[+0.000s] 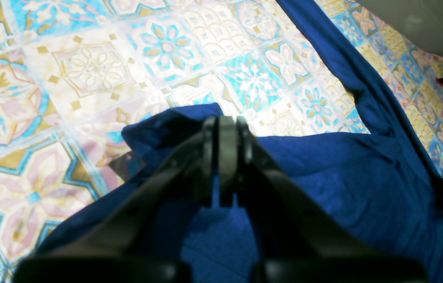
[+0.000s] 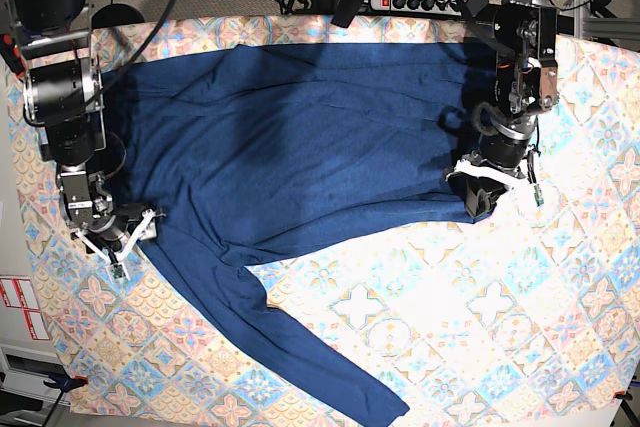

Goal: Fold the T-shirt properly
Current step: 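Hold the hem edge with both grippers and adjust the grip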

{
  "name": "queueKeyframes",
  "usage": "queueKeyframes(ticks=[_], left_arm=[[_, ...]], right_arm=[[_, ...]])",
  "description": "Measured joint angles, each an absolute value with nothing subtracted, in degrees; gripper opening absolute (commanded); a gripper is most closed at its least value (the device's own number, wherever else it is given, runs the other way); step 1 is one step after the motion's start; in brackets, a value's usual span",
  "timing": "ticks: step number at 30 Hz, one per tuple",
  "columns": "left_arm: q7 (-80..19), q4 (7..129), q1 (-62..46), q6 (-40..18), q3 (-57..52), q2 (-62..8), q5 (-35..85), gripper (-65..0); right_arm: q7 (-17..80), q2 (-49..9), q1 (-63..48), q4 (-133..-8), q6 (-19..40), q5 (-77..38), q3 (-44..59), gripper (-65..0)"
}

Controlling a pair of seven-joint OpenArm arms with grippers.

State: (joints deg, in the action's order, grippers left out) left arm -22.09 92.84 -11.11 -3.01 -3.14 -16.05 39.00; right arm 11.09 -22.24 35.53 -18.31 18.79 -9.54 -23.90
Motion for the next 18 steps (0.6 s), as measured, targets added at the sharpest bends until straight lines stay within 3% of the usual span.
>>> queueKeyframes(ticks=[8, 13, 16, 18], left_arm=[[-22.1, 92.8, -11.0, -3.0, -3.1, -16.1, 39.0, -65.0], [-22.1, 92.8, -11.0, -3.0, -3.1, -16.1, 39.0, -65.0], [-22.1, 92.9, -11.0, -3.0, -3.1, -16.1, 39.0, -65.0], [-22.1, 92.8, -11.1, -3.0, -3.1, -16.1, 39.0, -65.0]], right_arm=[[10.6, -22.1, 35.2, -18.3, 19.3, -9.4, -23.9, -50.4], [10.4, -22.2, 35.2, -18.3, 25.5, -9.4, -23.9, -58.4], [9.3, -22.1, 35.0, -18.7, 25.7, -9.4, -23.9, -63.9], [9.2, -22.1, 35.0, -19.1, 25.7, -9.4, -23.9, -64.1]])
